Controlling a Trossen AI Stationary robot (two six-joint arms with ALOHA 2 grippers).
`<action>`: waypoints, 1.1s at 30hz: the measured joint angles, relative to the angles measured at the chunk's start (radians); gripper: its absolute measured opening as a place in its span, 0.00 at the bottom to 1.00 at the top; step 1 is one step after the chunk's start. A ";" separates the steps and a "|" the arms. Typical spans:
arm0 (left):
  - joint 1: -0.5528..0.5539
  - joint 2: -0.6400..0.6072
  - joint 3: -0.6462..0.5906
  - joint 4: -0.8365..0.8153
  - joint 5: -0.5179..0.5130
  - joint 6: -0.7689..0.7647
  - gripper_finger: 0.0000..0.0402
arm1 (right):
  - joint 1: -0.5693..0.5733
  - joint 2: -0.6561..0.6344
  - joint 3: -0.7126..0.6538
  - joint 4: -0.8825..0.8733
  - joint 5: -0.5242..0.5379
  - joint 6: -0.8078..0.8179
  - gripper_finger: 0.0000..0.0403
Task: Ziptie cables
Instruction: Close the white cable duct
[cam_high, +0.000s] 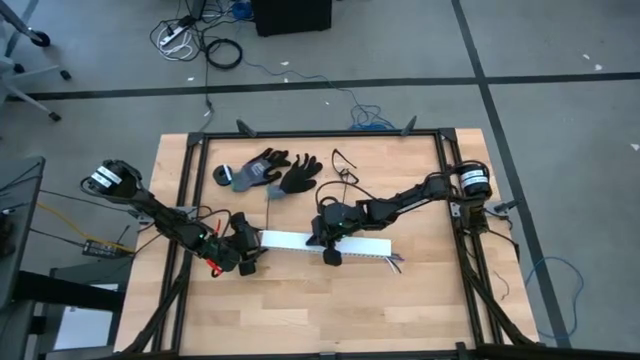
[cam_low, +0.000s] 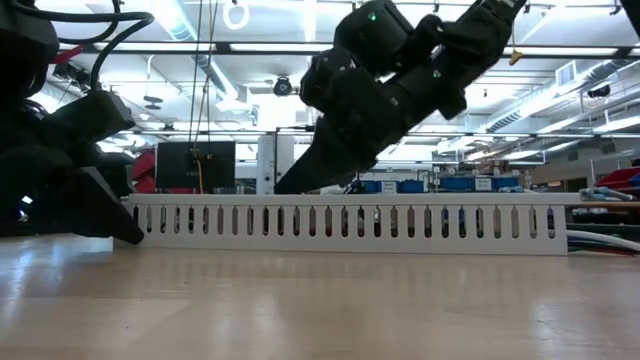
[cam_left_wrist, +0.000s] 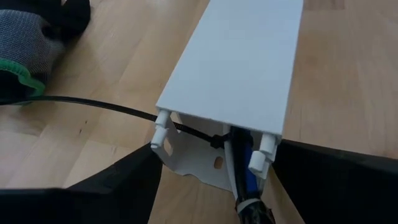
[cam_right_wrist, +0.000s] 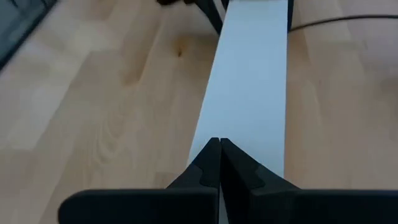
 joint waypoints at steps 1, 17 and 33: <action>0.000 0.000 0.000 0.000 0.000 0.000 0.71 | -0.002 0.010 -0.002 0.001 0.001 0.000 0.00; 0.000 0.000 -0.001 0.007 0.014 0.000 0.71 | -0.051 0.075 0.018 0.078 -0.044 -0.031 0.00; -0.001 0.000 0.000 0.023 0.022 0.000 0.71 | -0.057 0.079 0.015 0.108 -0.051 -0.030 0.00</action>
